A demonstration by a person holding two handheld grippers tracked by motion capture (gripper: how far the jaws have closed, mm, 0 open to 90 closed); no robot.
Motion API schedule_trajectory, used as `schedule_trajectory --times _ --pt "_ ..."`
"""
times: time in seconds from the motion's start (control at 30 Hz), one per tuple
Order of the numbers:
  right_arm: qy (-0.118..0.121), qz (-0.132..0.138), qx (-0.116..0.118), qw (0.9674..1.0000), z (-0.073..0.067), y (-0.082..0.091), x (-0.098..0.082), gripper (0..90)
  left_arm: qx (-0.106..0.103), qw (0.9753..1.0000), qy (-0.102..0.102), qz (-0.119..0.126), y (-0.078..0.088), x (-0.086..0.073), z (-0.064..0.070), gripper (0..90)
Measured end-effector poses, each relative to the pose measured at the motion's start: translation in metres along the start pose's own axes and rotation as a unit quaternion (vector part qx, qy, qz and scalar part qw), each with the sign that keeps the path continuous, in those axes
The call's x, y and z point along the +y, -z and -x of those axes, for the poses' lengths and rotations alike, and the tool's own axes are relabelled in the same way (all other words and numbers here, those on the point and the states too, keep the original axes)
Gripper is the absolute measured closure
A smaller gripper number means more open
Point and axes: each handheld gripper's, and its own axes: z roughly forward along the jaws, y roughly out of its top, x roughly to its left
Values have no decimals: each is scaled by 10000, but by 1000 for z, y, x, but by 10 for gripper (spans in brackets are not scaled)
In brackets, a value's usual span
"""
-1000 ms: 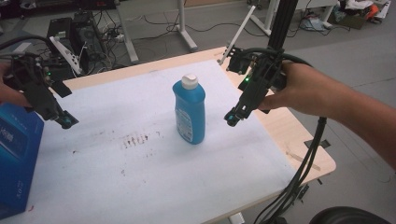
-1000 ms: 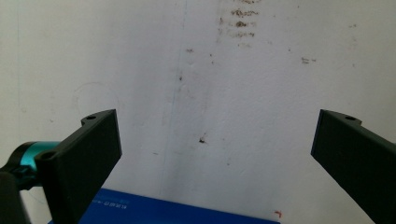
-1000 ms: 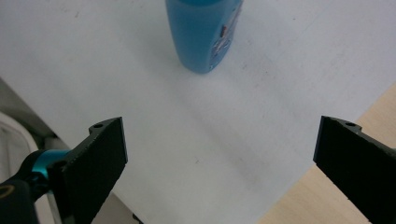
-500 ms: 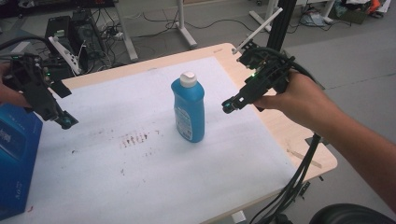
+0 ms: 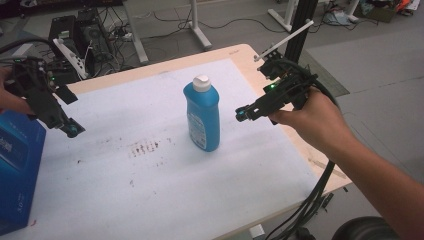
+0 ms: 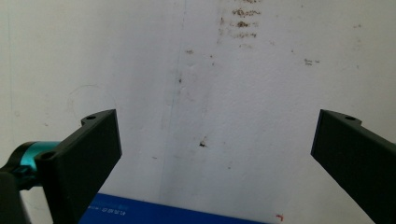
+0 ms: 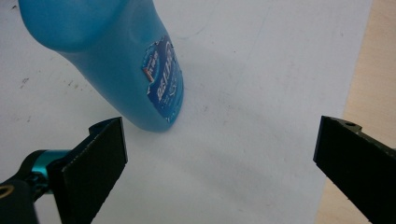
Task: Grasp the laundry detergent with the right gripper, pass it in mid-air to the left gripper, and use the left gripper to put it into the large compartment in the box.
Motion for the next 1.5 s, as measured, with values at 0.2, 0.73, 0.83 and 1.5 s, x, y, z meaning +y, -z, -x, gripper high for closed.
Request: schedule_trajectory --times 0.2,0.73,0.83,1.5 --pt "35 113 -4 9999 -9 -3 -3 20 -15 10000 -7 9 -2 0 -1 17" --pt "-113 443 37 9989 -34 -15 -8 20 -23 10000 -7 -20 -3 0 -3 17" --pt "-175 457 55 9988 -39 -19 -9 20 -23 10000 -11 -7 -4 0 -3 16" --pt "-291 830 91 9961 -62 -40 -13 20 -56 10000 0 -6 -7 -1 -6 17"
